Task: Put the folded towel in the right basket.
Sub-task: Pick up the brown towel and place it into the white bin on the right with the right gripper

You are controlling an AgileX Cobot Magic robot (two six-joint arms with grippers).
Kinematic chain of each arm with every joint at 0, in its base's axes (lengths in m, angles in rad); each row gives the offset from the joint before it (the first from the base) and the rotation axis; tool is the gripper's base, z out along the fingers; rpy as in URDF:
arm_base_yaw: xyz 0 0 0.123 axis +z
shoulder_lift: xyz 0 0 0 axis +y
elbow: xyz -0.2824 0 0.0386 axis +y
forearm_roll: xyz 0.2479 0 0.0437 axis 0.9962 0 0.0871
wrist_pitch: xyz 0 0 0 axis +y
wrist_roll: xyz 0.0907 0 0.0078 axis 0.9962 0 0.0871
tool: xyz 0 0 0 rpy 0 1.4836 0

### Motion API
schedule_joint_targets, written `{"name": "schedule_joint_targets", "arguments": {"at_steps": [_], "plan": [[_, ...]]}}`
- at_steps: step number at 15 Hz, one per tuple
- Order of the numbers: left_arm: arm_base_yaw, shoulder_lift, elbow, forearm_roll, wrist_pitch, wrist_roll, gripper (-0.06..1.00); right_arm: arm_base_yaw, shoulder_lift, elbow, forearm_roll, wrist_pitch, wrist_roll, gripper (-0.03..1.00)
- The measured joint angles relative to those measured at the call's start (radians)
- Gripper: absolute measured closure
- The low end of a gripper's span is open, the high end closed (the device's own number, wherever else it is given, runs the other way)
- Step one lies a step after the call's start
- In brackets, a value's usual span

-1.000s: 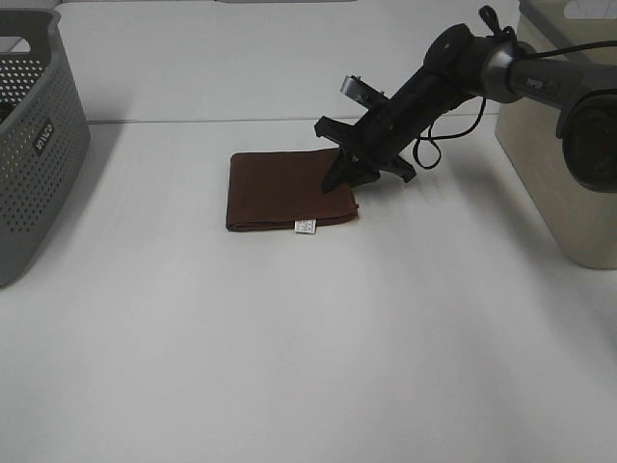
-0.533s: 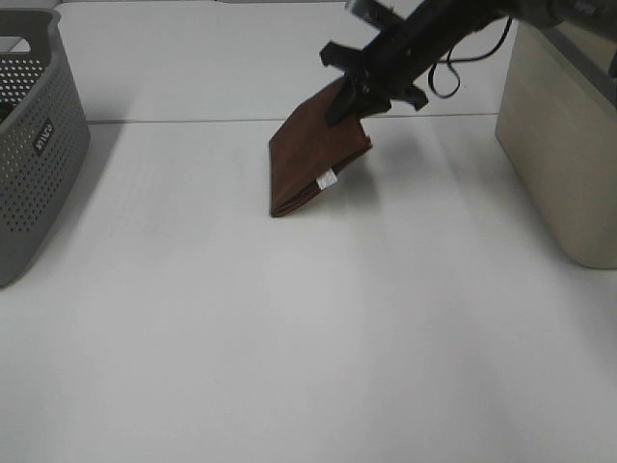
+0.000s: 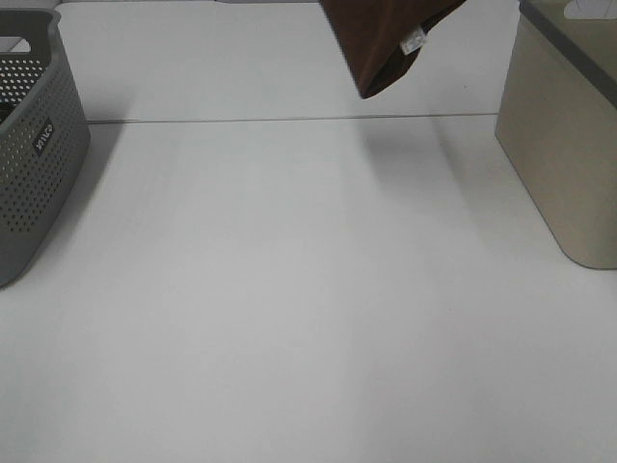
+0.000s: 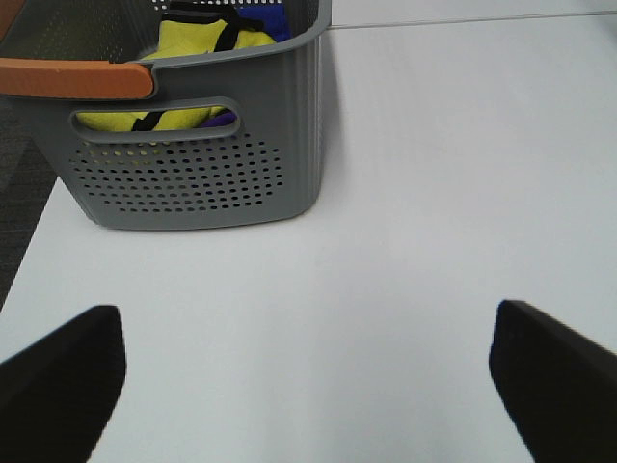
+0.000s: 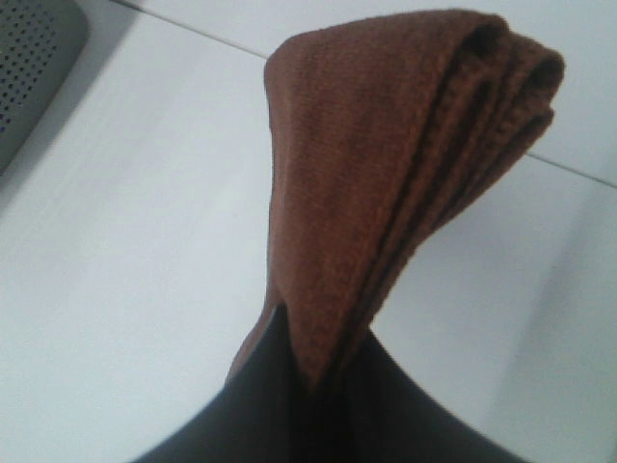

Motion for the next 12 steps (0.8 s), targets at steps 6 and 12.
{"name": "schedule_joint_targets", "arguments": {"at_steps": [6,12], "plan": [[0.000,0.000,0.000,0.000,0.000,0.000,-0.03,-0.272,-0.103,0.000,-0.051,0.005,0.051,0.90],[0.000,0.000,0.000,0.000,0.000,0.000,-0.03,-0.472,-0.109,0.000,-0.093,0.005,0.053,0.90]]}}
